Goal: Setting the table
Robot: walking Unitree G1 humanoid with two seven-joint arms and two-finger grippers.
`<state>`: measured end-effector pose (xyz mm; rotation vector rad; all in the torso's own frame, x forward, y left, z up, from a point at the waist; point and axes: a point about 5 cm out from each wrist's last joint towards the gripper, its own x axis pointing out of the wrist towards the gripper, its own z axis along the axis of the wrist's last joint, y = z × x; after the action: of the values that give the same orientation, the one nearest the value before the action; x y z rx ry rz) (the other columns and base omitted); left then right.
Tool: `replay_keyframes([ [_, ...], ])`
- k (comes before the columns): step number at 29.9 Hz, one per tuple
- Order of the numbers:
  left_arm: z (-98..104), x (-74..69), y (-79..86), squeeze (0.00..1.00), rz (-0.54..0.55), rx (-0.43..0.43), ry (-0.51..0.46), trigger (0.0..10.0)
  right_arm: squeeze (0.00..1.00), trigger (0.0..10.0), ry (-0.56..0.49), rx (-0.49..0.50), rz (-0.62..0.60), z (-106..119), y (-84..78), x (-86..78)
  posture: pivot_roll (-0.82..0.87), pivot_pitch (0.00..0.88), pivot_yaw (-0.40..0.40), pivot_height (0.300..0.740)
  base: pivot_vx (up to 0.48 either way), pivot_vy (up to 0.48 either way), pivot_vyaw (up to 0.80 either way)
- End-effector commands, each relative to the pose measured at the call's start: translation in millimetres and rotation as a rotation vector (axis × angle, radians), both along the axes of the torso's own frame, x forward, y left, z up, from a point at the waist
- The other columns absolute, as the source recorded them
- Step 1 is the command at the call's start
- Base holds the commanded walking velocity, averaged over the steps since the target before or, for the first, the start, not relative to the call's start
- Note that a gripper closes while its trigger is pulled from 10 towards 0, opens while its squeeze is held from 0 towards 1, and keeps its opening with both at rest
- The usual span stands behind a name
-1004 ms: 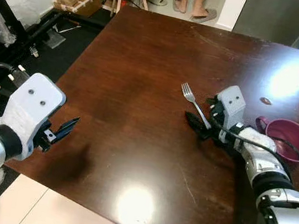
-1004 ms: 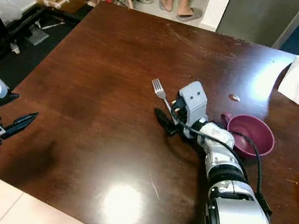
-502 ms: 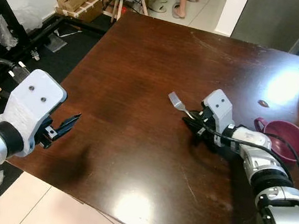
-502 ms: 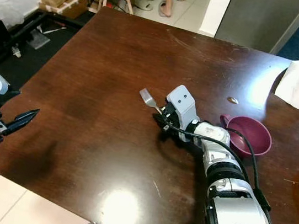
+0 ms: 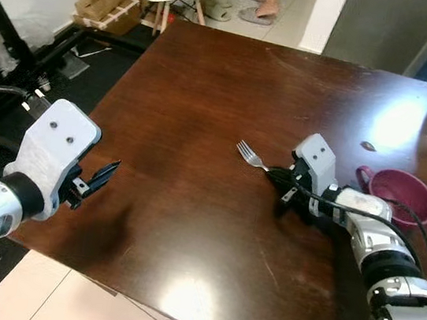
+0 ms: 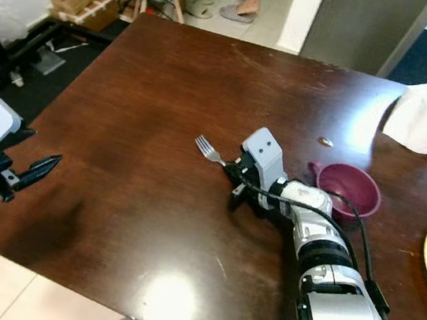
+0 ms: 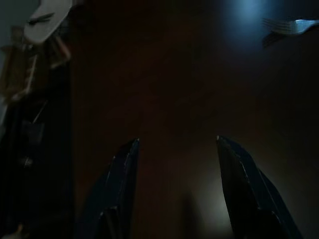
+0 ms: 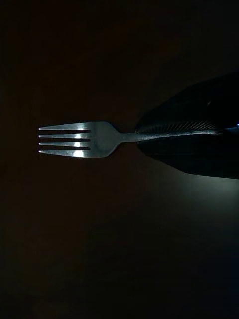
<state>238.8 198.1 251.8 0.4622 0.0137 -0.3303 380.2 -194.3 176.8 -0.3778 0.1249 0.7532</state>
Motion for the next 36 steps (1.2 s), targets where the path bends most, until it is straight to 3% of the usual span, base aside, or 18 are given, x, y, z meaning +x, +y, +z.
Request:
replay_keyframes([
  [1, -5.6, 2.8, -0.2, 0.0, 0.009, 0.003, 0.008, 10.0, 0.0, 0.0, 0.104, -0.007, -0.02, -26.0, -7.2, -9.9, 0.24, 0.173, 0.169, 0.74, 0.0, 0.0, -0.49],
  [6, -7.6, 6.5, -3.1, 0.0, 0.004, -0.008, 0.004, 10.0, 0.0, 0.0, 0.046, 0.034, -0.011, -17.0, -4.0, -10.9, 0.21, 0.152, 0.166, 0.74, 0.0, 0.0, -0.2],
  [7, -10.1, 15.6, -8.9, 0.0, -0.002, -0.026, -0.012, 10.0, 0.0, 10.0, -0.081, 0.126, -0.011, 3.9, 3.4, -15.3, 0.15, 0.112, 0.155, 0.74, 0.0, 0.0, 0.0],
  [8, -10.1, 15.6, -8.9, 0.0, -0.002, -0.026, -0.012, 10.0, 0.0, 10.0, -0.081, 0.126, -0.011, 3.9, 3.4, -15.3, 0.15, 0.112, 0.155, 0.74, 0.0, 0.0, 0.0],
  [10, -12.1, 25.1, -11.5, 0.0, 0.011, -0.038, -0.031, 10.0, 0.0, 10.0, -0.197, 0.219, -0.026, 23.9, 13.6, -22.8, 0.13, 0.098, 0.15, 0.74, 0.0, 0.0, 0.0],
  [14, -16.2, 31.8, -12.3, 0.0, 0.041, -0.039, -0.03, 10.0, 0.0, 10.0, -0.254, 0.272, -0.025, 34.0, 21.1, -28.4, 0.1, 0.066, 0.133, 0.74, 0.0, 0.0, 0.0],
  [16, -26.1, 37.2, -9.9, 0.0, 0.081, -0.036, 0.002, 10.0, 0.0, 10.0, -0.311, 0.308, -0.006, 42.7, 33.1, -35.4, 0.08, 0.047, 0.115, 0.74, 0.0, 0.0, 0.0],
  [21, -50.1, 35.5, -7.7, 0.0, 0.094, -0.082, 0.086, 10.0, 0.0, 10.0, -0.364, 0.333, 0.011, 53.7, 51.1, -47.9, 0.05, 0.023, 0.089, 0.74, 0.0, 0.0, 0.0],
  [29, -64.8, 38.1, -19.6, 0.0, 0.048, -0.142, 0.096, 10.0, 0.0, 10.0, -0.377, 0.312, -0.072, 54.1, 47.6, -62.4, -0.02, 0.0, 0.093, 0.74, 0.0, 0.0, 0.0],
  [31, -77.5, 43.4, -32.1, 0.0, 0.001, -0.173, 0.108, 10.0, 0.0, 10.0, -0.382, 0.283, -0.188, 47.3, 40.4, -74.1, -0.07, 0.0, 0.104, 0.74, 0.0, 0.0, 0.0],
  [36, -84.9, 47.3, -43.7, 0.0, -0.038, -0.221, 0.124, 10.0, 0.0, 10.0, -0.378, 0.255, -0.296, 37.4, 33.2, -86.8, -0.11, 0.0, 0.126, 0.74, 0.0, 0.0, 0.0],
])
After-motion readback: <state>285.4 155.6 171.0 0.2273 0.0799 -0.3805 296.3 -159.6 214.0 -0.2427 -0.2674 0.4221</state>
